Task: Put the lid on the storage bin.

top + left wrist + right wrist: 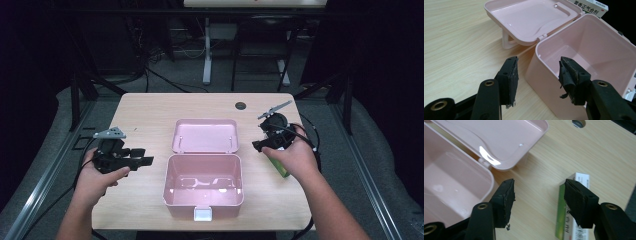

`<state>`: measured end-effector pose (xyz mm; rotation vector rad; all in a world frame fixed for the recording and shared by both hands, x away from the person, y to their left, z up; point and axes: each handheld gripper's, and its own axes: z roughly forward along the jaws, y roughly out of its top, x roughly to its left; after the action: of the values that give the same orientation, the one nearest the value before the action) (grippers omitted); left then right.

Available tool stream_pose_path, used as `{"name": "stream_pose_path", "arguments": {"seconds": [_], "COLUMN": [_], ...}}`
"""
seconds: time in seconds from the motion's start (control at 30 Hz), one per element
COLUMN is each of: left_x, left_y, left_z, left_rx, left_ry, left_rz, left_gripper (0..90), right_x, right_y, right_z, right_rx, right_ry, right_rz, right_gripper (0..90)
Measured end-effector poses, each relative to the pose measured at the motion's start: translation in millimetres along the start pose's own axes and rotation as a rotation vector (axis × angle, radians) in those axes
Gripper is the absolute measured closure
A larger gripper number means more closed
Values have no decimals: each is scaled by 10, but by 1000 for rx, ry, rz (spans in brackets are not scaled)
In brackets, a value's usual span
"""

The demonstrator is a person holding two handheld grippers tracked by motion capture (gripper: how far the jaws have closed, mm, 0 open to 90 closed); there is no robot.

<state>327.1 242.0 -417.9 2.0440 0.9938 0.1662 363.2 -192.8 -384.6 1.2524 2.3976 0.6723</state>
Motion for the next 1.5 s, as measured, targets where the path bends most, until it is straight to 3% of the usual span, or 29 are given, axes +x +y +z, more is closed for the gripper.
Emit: {"name": "stream_pose_path", "arguments": {"seconds": [0.2, 0.47, 0.63, 0.9, 1.07, 1.27, 1.3, 1.5], "left_x": [9, 12, 12, 10, -30, -32, -39, -27], "left_y": [-3, -2, -4, -6, 2, 2, -2, -6], "left_z": [-11, -8, 2, 50, 80, 100, 109, 125], "left_rx": [0, 2, 0, 17, 17, 29, 21, 29], "left_ry": [4, 11, 17, 20, 15, 15, 31, 16], "left_rz": [1, 5, 13, 12, 20, 21, 20, 18], "left_gripper": [497, 496, 496, 496, 496, 495, 495, 495], "right_x": [-112, -315, -375, -513, -628, -722, -748, -863], "right_y": [75, 114, 118, 116, 88, 81, 83, 66], "right_z": [46, 217, 290, 401, 459, 496, 503, 571], "right_rx": [63, 145, 162, 143, 178, 198, 214, 229], "right_ry": [-28, -53, -63, -53, -58, -75, -72, -49], "right_rz": [-21, 3, -10, 25, 77, 92, 104, 113], "right_gripper": [450, 453, 474, 532, 562, 600, 601, 602]}}
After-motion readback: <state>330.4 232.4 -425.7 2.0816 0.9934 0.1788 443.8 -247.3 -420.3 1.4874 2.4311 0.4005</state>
